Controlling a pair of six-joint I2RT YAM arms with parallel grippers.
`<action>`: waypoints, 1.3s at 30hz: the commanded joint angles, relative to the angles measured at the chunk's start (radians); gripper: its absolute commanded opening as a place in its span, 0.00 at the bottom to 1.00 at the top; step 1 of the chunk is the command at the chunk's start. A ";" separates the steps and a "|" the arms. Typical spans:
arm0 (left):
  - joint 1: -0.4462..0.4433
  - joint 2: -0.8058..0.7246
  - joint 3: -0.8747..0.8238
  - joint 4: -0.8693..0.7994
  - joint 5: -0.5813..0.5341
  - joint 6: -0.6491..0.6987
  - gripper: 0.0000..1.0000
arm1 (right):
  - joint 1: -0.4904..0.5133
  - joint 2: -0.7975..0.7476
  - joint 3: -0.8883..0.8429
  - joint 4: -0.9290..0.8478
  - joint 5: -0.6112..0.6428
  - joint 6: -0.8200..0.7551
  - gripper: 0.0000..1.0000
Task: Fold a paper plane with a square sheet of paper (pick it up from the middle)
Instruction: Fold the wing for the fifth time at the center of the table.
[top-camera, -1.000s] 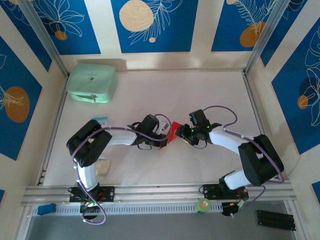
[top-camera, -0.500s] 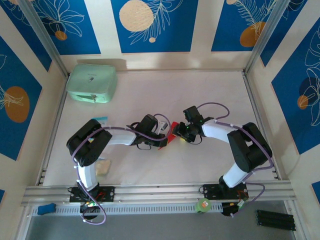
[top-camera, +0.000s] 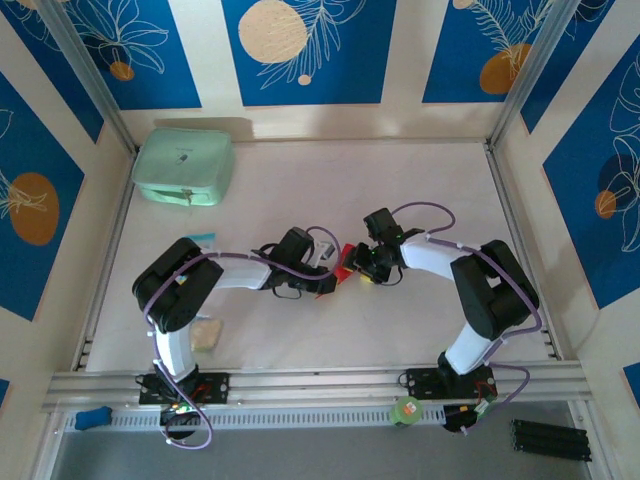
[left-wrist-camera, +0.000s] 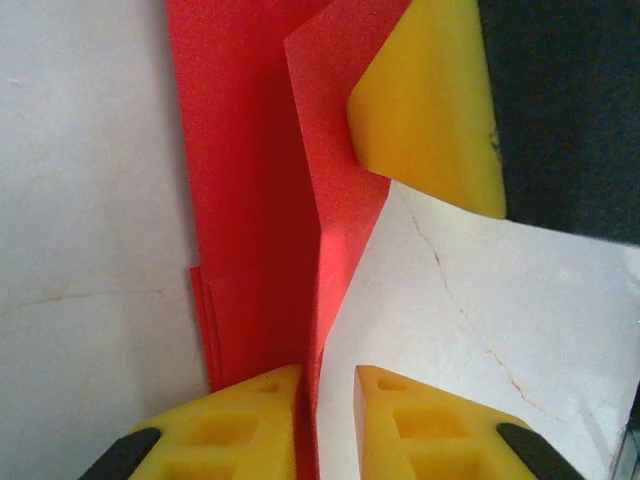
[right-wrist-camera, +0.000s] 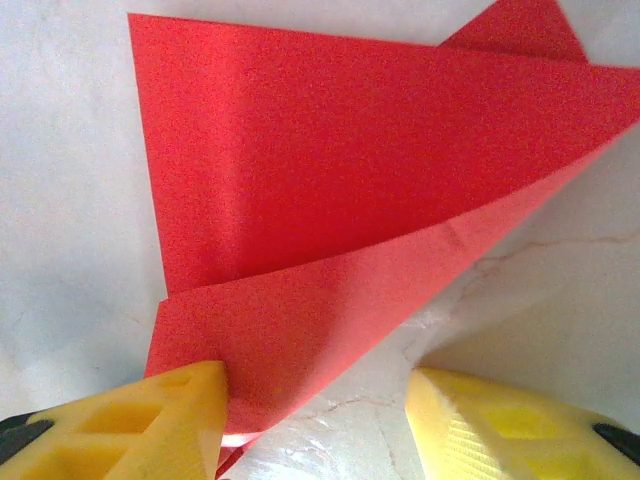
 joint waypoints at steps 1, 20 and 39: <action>0.020 -0.021 0.021 -0.064 0.002 -0.014 0.22 | 0.018 0.069 -0.006 0.016 -0.008 -0.028 0.53; 0.046 -0.005 0.095 -0.159 0.017 -0.048 0.24 | 0.022 0.076 0.018 0.004 -0.001 -0.071 0.54; 0.050 -0.036 0.035 -0.082 -0.030 -0.031 0.01 | 0.018 -0.024 -0.007 0.085 -0.033 -0.063 0.57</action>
